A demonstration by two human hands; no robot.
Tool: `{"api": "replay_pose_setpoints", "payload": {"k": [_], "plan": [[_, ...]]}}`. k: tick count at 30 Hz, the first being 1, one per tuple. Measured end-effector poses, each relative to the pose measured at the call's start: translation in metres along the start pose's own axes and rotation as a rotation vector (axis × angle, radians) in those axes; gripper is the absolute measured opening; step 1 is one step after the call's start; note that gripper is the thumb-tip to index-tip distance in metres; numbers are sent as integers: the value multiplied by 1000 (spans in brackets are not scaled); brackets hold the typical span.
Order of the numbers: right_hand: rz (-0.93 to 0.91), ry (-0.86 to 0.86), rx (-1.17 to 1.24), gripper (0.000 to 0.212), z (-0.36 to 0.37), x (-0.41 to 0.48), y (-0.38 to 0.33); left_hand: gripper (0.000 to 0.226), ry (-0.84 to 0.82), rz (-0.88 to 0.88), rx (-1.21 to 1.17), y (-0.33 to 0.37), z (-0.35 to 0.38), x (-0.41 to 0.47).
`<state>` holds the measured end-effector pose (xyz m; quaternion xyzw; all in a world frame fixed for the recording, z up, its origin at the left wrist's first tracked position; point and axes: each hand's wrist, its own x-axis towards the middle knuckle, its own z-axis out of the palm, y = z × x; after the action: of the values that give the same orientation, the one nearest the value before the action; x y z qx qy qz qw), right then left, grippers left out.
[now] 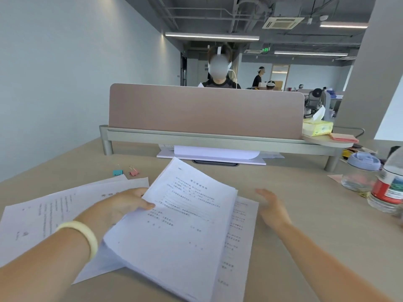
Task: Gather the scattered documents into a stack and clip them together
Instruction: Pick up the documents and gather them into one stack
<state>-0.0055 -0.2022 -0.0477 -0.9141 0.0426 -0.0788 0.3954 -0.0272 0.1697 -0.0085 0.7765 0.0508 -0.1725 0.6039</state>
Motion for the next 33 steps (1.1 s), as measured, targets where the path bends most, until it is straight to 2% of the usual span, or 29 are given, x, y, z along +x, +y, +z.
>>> {"api": "replay_pose_setpoints", "payload": {"k": [1,2,4,6,8,9,11,13,17,20,23,27,33], "plan": [[63,88,-48,50,-3,-3,4,49,6,-6,-4,1,7,5],[131,99,-113,48,-8,-8,3,45,-1,-8,-9,3,15,9],[240,-8,-100,51,-13,-20,-1,40,5,-7,-12,6,32,18],[329,-140,256,61,-14,-34,-11,32,58,-15,120,11,53,23],[411,-230,604,62,-18,-47,-22,30,128,-54,458,17,71,27],[452,-275,706,48,-21,-52,-27,35,145,-83,614,19,78,27],[509,-341,747,4,-26,-58,-37,43,158,-109,734,24,87,25],[540,-365,707,8,-28,-61,-42,43,157,-110,731,26,93,24],[594,-350,687,5,-27,-61,-46,33,117,-128,412,22,92,24],[577,-348,681,4,-28,-64,-45,13,112,-128,224,18,88,23],[559,-361,681,7,-29,-66,-43,22,115,-108,106,14,85,17],[510,-405,666,9,-16,-67,-54,38,79,-147,105,3,77,2],[418,-496,706,22,25,-60,-96,46,229,80,-79,-3,21,-28]]}}
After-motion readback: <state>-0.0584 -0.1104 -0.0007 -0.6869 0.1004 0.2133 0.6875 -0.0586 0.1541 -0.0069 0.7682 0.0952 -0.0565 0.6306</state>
